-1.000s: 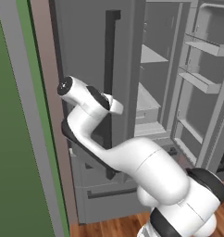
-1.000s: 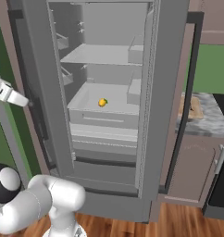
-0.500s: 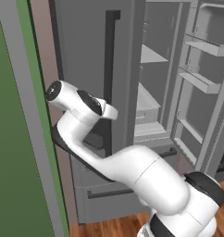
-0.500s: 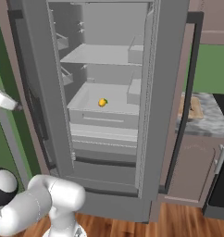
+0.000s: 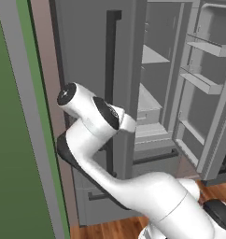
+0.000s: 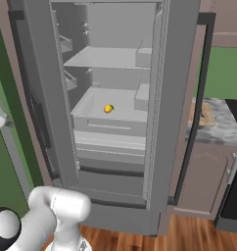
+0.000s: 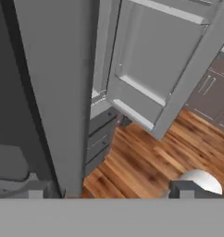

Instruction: Retrieve a lemon from the fridge and place it on the cutting board with the fish.

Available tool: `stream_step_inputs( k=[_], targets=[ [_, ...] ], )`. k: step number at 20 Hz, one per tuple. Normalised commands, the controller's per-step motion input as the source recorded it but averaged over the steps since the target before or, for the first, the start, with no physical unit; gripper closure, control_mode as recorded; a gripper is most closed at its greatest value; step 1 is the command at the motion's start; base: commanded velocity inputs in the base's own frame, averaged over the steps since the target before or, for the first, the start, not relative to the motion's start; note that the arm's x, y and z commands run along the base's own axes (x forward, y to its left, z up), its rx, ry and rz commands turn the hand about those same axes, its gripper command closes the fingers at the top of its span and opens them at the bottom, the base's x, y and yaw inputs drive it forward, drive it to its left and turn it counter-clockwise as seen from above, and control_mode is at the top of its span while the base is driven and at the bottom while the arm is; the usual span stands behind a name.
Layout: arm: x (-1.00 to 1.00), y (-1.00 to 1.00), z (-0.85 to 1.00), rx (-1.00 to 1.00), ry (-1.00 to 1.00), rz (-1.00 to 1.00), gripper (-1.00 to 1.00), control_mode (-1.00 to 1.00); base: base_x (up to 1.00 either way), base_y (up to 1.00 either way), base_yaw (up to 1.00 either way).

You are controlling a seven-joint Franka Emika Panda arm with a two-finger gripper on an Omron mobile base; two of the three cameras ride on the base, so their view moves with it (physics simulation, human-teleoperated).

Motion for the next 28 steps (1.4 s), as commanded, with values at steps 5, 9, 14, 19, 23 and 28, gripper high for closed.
stream_step_inputs(
  k=[5,9,14,19,23,28],
  targets=[
    [-0.34,-1.0,0.0,0.34,0.0,-0.07,-1.0,-1.0,0.0,0.0,0.0],
    [0.05,-0.95,0.0,0.51,0.0,-0.01,-1.0,-1.0,0.0,0.0,0.0],
    [0.33,-0.95,-0.01,0.62,0.0,-0.01,-1.0,-1.0,0.0,0.0,0.0],
    [0.56,-0.66,-0.27,0.49,0.0,-0.03,-1.0,-1.0,0.0,0.0,0.0],
    [0.53,0.0,-0.35,0.27,0.0,0.01,-1.0,-1.0,0.0,0.0,0.0],
    [0.5,0.04,-0.32,0.17,0.0,0.0,-1.0,-1.0,0.0,0.0,0.0]
  ],
)
